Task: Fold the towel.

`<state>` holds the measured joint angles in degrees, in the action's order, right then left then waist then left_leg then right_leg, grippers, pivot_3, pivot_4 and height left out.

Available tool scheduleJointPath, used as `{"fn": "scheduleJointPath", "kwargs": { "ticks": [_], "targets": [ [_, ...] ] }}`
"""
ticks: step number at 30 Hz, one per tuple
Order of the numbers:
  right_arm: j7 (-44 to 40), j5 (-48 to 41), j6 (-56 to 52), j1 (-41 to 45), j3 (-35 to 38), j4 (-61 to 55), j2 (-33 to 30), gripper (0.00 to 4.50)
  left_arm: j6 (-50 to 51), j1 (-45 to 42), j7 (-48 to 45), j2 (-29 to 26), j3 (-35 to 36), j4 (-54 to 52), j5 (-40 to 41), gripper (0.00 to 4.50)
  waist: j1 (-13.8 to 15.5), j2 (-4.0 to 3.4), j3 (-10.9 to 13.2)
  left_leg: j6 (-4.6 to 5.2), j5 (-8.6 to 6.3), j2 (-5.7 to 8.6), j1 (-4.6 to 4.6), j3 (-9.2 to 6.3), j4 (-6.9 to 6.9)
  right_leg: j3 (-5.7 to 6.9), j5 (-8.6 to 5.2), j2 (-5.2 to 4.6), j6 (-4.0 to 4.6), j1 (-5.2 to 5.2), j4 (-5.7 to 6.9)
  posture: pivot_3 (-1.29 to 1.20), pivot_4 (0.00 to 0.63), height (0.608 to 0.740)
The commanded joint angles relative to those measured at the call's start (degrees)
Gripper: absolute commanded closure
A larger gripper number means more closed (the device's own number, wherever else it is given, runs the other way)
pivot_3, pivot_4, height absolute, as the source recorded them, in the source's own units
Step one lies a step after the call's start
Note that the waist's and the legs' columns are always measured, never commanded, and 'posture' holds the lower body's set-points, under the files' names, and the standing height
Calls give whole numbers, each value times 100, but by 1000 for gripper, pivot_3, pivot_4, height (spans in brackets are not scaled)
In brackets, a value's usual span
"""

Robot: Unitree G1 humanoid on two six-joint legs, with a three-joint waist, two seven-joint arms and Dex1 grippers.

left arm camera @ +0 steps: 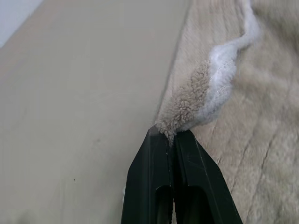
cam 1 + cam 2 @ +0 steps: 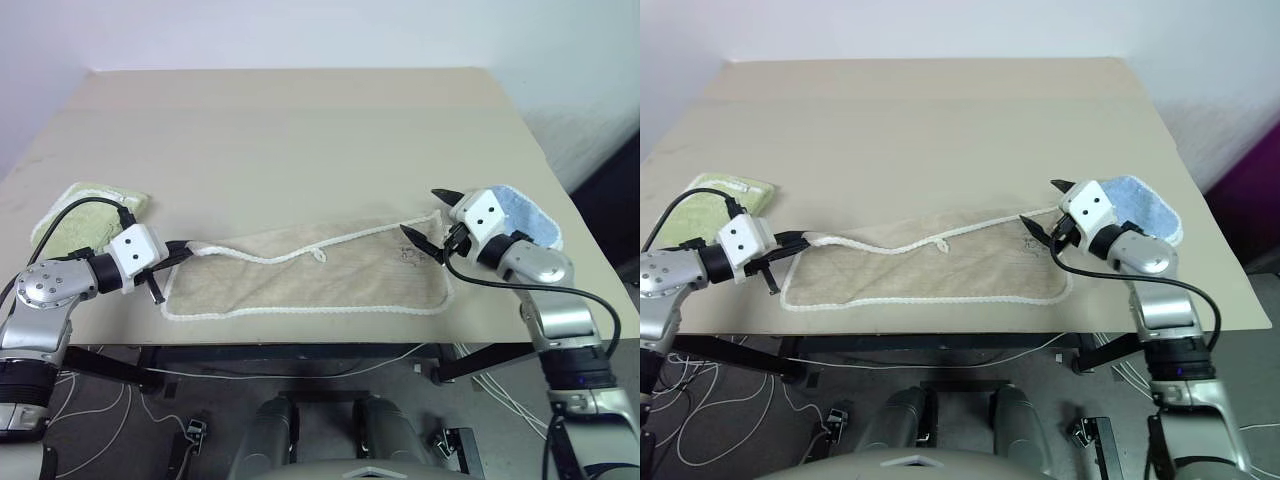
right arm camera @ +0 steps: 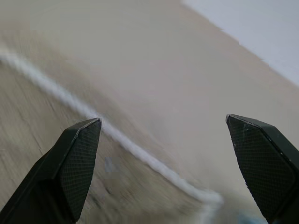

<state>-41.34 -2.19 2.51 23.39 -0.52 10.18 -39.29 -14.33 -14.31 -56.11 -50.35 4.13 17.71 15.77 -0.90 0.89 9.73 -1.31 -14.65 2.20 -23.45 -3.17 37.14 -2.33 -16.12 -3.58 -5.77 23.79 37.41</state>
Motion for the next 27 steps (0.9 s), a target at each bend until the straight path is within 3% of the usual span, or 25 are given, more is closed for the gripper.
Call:
{"fn": "scheduleJointPath", "kwargs": {
  "ticks": [1, 9, 15, 19, 27],
  "targets": [
    [141, 673, 844, 359, -228, 709, -255, 0, 243, 11, 40, 91, 313, -279, 230, 4468, -8, 0, 0, 0, 0, 0, 1, 1, 0, 0, 0, 0, 0, 0, 0, 0, 150, 740],
    [841, 1956, 2305, 1392, -904, 2671, -355, 0, 405, 84, 79, 270, 429, -485, 169, 4468, -19, 0, 0, -1, 1, -1, 2, 5, -1, -5, 0, -1, 0, 3, 1, 0, 150, 740],
    [1330, 2532, 2783, 1933, -1291, 3568, -289, 0, 412, 146, 120, 355, 465, -550, 131, 4468, -12, 0, 0, -1, 1, -1, 2, 6, -1, -6, 0, -2, 0, 4, 1, 0, 150, 740],
    [1319, 2526, 2930, 2035, -1339, 3710, -242, 924, 418, 218, 157, 393, 499, -604, 137, 4500, -15, 0, 0, -1, 1, -1, 2, 5, -1, -6, 0, -2, 0, 2, 0, 0, 150, 740],
    [1235, 2505, 3250, 2101, -1335, 4054, -344, 3721, 533, 311, 232, 500, 607, -654, 213, 4500, -18, 0, 0, -2, 1, 0, 2, 5, -1, -7, 0, -2, 0, 3, 1, 0, 150, 740]
  ]
}}
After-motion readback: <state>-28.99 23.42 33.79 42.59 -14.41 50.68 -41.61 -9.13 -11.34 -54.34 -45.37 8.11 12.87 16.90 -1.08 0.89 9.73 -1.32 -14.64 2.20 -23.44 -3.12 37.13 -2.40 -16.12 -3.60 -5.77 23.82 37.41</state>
